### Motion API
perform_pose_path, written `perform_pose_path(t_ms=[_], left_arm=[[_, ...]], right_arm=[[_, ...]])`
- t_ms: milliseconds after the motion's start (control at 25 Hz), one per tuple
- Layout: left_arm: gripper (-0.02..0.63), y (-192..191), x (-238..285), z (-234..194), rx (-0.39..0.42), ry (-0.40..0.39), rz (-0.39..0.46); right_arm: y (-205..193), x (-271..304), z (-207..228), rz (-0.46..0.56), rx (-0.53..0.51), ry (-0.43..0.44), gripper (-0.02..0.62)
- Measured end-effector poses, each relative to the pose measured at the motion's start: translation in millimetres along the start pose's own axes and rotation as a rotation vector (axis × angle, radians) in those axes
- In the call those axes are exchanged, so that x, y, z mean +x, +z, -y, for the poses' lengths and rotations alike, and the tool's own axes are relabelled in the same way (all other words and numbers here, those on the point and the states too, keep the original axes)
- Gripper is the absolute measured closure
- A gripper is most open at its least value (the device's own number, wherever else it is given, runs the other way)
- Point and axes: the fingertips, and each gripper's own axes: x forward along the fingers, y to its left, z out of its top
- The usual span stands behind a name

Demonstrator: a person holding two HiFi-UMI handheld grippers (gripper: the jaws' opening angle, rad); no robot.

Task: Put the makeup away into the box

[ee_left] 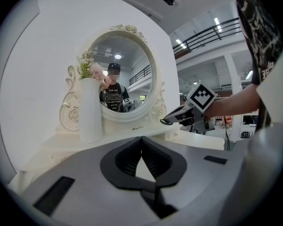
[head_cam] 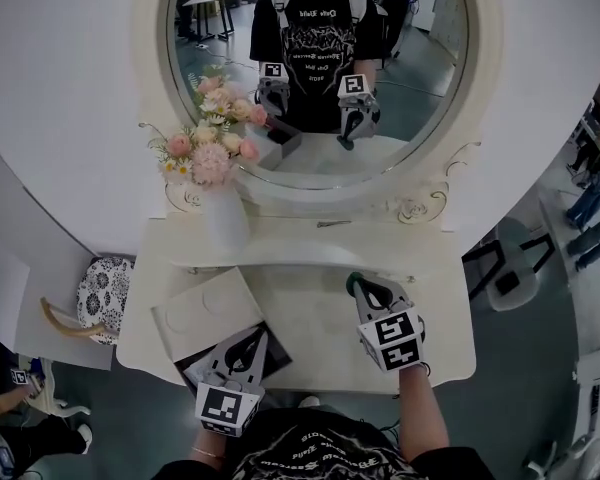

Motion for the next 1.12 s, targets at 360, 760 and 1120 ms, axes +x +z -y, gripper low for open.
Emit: perform_pose_path(t_ms=[360,760,1120], left_arm=[[0.591,-6.8,-24.7,-8.5,-0.017,0.071,-0.006],[0.591,-14.5,-49.5,-17.6,-0.030,0.135,-0.010],[0.591,-21.3,-67.4,-22.2,-0.046,0.190,-0.007]], right_arm=[[4.0,-2.6,-32.5,0.017,-0.031,0.064,0.587],[1.8,-4.2,-67.3,0.020,-0.058,0.133,0.586],[5.5,-5.0,-94.9,0.033,-0.086,0.191,0.586]])
